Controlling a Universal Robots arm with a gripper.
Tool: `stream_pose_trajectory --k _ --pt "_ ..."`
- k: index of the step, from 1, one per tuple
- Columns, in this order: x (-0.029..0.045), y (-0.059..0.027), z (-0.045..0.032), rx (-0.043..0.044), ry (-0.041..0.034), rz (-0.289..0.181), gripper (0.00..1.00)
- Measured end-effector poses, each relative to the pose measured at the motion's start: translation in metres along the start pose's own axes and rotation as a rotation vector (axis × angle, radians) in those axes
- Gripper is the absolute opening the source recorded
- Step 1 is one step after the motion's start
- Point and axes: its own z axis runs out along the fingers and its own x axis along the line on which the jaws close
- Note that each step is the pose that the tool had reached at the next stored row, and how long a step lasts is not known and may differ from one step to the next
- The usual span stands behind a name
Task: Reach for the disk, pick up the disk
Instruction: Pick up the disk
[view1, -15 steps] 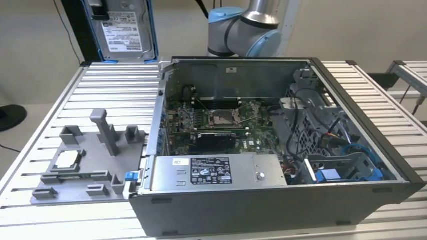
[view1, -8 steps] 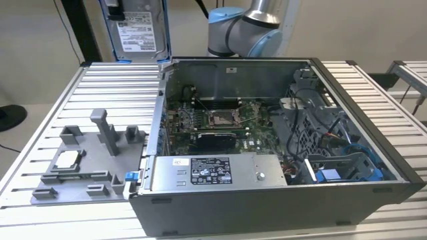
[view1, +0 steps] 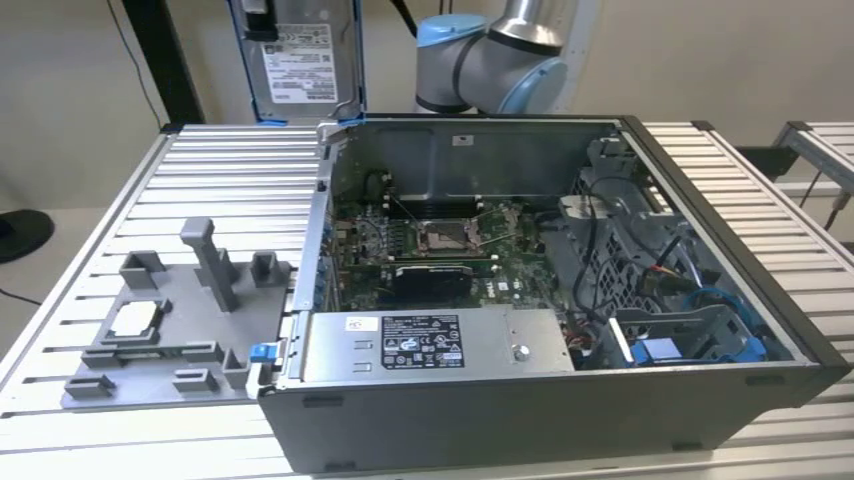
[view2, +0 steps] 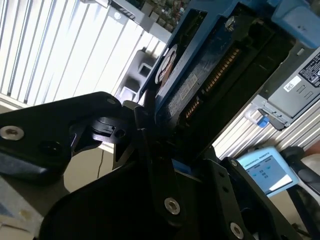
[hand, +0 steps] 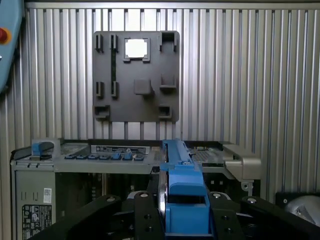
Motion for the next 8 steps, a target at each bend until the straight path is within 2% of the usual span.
stream_pose_trajectory --k 8 --pt "-0.0003 -0.0238 -0.0006 -0.0001 0.0001 0.000 0.00"
